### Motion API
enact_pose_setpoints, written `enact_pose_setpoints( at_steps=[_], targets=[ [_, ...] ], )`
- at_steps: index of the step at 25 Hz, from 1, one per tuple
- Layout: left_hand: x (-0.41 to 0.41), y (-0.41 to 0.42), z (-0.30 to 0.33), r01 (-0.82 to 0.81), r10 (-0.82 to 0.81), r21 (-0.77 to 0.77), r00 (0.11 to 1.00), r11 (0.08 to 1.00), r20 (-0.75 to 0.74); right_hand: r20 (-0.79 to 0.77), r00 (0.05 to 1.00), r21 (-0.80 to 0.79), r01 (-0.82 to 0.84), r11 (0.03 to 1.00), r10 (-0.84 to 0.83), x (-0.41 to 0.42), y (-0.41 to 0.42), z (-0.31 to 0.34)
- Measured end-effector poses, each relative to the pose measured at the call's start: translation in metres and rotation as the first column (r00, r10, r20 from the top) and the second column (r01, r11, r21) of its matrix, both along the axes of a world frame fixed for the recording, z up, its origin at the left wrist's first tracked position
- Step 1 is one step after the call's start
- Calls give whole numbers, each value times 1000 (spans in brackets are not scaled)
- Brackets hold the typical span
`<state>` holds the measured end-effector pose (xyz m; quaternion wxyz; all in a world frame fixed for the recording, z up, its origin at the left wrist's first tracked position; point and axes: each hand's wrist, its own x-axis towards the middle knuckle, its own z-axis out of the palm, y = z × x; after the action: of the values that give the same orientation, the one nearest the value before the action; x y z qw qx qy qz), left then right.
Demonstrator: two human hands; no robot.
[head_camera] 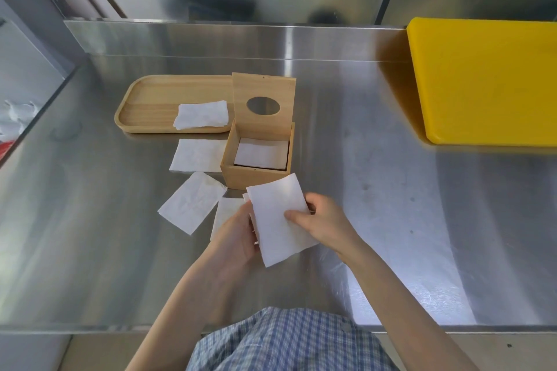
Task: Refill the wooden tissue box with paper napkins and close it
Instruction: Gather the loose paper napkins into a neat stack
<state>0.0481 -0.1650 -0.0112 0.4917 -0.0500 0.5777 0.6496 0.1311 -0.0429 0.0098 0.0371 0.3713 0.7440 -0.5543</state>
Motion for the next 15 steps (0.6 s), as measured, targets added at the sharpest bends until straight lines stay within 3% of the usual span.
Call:
enact_pose_setpoints(
  at_steps=[5, 12, 15],
  targets=[
    [-4, -11, 0, 91, -93, 41, 995, 995, 25, -10, 999, 16, -48, 999, 48, -1, -6, -1],
    [-10, -49, 8, 95, -96, -24, 995, 995, -40, 5, 991, 42, -135, 990, 135, -18, -34, -3],
    [-21, -64, 10, 73, -73, -17, 996, 997, -44, -29, 995, 39, -94, 995, 95, -27, -41, -9]
  ],
)
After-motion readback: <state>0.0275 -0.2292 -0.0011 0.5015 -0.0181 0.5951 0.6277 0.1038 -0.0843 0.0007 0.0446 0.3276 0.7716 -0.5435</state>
